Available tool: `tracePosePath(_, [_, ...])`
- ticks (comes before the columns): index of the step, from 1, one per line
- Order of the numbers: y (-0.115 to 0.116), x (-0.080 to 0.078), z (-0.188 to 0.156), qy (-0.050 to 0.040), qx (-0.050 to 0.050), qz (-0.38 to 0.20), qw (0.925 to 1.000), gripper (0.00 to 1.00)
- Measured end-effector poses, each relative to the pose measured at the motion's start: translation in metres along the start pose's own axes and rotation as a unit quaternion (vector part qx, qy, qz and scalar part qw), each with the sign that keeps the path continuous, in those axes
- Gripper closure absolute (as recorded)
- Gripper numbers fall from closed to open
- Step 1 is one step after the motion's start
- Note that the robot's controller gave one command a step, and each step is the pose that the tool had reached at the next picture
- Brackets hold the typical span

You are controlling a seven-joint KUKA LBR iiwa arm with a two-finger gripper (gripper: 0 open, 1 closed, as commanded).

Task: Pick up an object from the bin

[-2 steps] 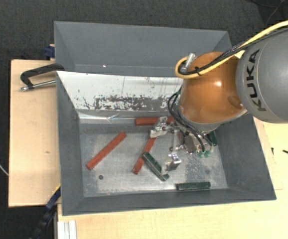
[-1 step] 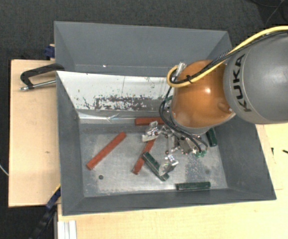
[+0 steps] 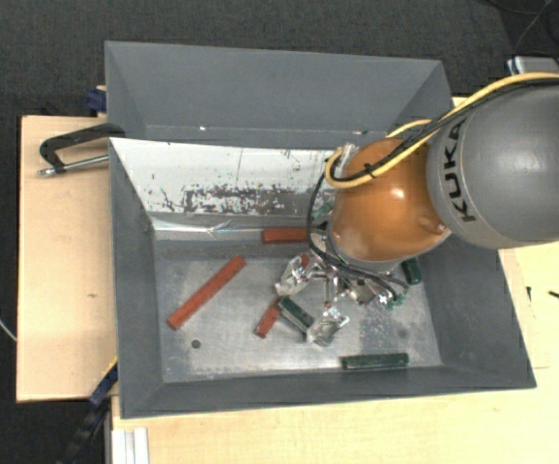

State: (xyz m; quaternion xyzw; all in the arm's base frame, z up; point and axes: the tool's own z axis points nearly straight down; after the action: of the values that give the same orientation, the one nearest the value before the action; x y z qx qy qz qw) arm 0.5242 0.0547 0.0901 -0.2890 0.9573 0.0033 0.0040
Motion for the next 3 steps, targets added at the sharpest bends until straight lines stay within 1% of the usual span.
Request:
tracePosePath(1, [-0.0001,0.0000,0.0000,-0.0001,0.000,0.000,1.0000,1.00])
tracePosePath(2, [0.0006,0.0007,-0.0023,-0.0036,0.004,0.000,1.0000,1.00])
tracePosePath(3, [0.0003,-0.0006,-0.0023,-0.0062,0.007,-0.092,0.9957,1.00])
